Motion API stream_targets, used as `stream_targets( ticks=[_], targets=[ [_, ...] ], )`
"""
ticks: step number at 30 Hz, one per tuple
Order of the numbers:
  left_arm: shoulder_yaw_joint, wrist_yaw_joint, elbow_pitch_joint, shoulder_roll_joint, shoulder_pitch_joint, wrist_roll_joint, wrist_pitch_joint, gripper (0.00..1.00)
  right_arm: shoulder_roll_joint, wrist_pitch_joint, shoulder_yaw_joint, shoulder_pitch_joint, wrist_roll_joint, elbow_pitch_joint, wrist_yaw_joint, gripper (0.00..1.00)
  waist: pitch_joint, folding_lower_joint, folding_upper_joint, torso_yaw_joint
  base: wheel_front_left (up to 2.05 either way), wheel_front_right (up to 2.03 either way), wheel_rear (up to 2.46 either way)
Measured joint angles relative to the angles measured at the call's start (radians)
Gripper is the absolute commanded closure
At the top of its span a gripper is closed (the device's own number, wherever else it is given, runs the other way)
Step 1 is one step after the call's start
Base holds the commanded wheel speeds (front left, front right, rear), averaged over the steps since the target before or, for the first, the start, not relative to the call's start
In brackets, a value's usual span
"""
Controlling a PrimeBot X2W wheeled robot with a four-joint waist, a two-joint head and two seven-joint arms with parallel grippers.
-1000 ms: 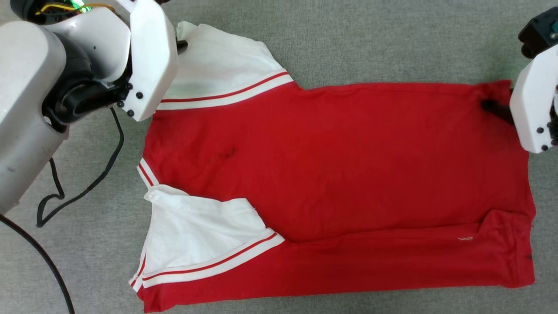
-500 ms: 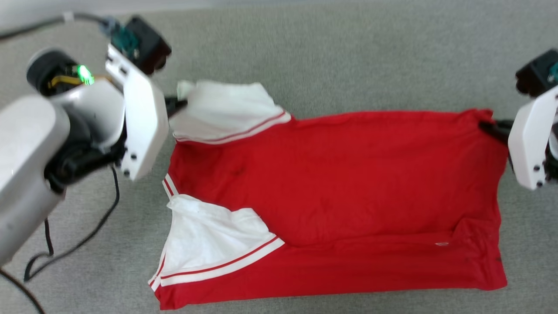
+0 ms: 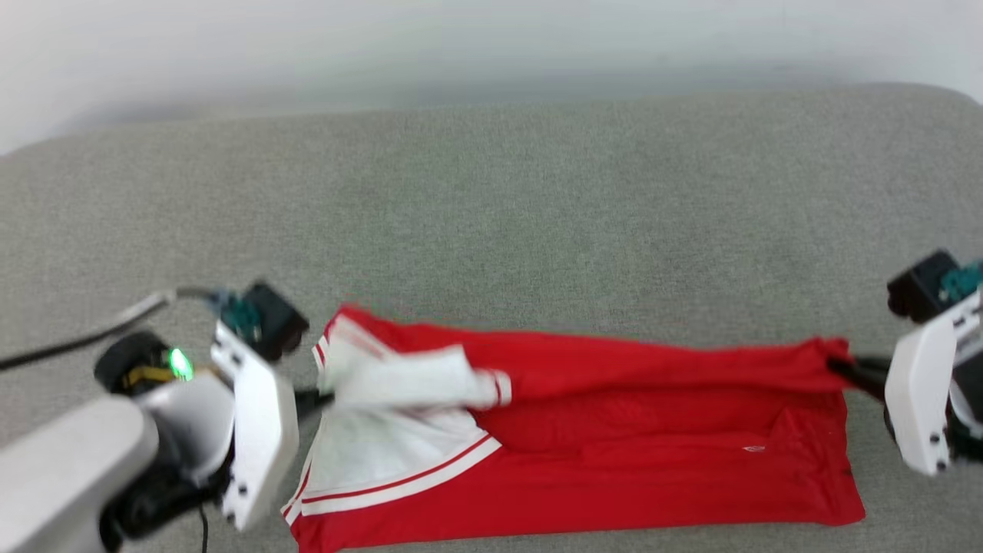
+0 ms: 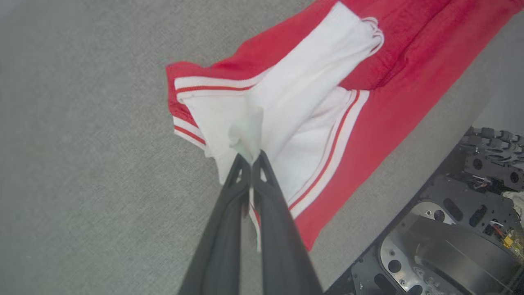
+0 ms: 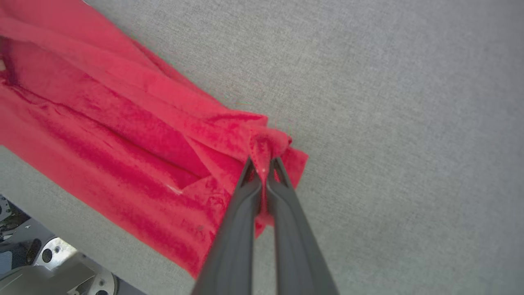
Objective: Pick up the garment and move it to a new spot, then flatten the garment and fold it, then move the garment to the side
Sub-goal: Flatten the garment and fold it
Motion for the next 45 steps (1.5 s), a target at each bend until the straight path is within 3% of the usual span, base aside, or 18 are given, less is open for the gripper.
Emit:
stream_targets(
  ticks=[6, 14, 15, 16, 17, 25, 32, 35, 41, 45],
  targets=[
    [-0.05, 0.029, 0.005, 0.007, 0.131, -0.019, -0.055, 1.0, 0.0, -0.035, -0.002, 0.12, 0.017, 0.009, 0.0, 1.0, -0.009, 0.0, 0.0, 0.001, 0.0, 0.0, 0.0],
    [-0.095, 0.033, 0.102, -0.059, 0.208, -0.029, -0.095, 1.0, 0.073, -0.057, 0.006, 0.167, -0.01, 0.098, 0.0, 1.0, 0.021, 0.0, 0.0, -0.003, 0.0, 0.0, 0.0],
    [-0.095, 0.035, 0.114, -0.067, 0.212, -0.029, -0.105, 0.67, 0.08, -0.061, 0.006, 0.167, -0.01, 0.106, 0.0, 1.0, 0.022, 0.0, 0.0, -0.003, 0.0, 0.0, 0.0],
    [-0.093, 0.038, 0.123, -0.073, 0.215, -0.029, -0.117, 0.0, 0.085, -0.068, 0.003, 0.167, -0.009, 0.113, 0.0, 0.64, 0.022, 0.0, 0.0, -0.004, 0.0, 0.0, 0.0],
    [-0.09, 0.042, 0.13, -0.075, 0.217, -0.023, -0.135, 0.0, 0.091, -0.077, -0.001, 0.167, -0.009, 0.119, 0.0, 0.0, 0.02, 0.0001, 0.0, -0.005, 0.0, 0.0, 0.0],
    [-0.042, 0.121, 0.119, -0.063, 0.219, 0.087, -0.323, 0.0, 0.063, -0.184, -0.069, 0.171, -0.028, 0.064, 0.0, 0.0, -0.023, 0.0, 0.0, -0.011, 0.0, 0.0, 0.0],
    [0.012, 0.293, 0.084, -0.065, 0.242, 0.211, -0.519, 0.0, 0.021, -0.273, -0.226, 0.221, -0.012, 0.001, 0.0, 0.0, -0.046, 0.0001, 0.0, -0.011, 0.0, 0.0, 0.0],
    [0.046, 0.373, 0.079, -0.099, 0.272, 0.224, -0.616, 0.0, 0.016, -0.294, -0.305, 0.255, -0.006, 0.025, 0.0, 0.0, -0.046, 0.0001, -0.0001, -0.008, 0.0, 0.0, 0.0],
    [0.123, 0.512, 0.105, -0.154, 0.333, 0.257, -0.756, 0.0, 0.054, -0.281, -0.417, 0.335, 0.036, 0.085, 0.0, 0.0, -0.04, 0.0001, 0.0, 0.004, 0.0, 0.0, 0.0],
    [0.193, 0.568, 0.111, -0.204, 0.38, 0.293, -0.775, 0.0, 0.093, -0.253, -0.453, 0.379, 0.057, 0.118, 0.0, 0.0, -0.033, 0.0001, 0.0, 0.014, 0.0, 0.0, 0.0]
  ],
)
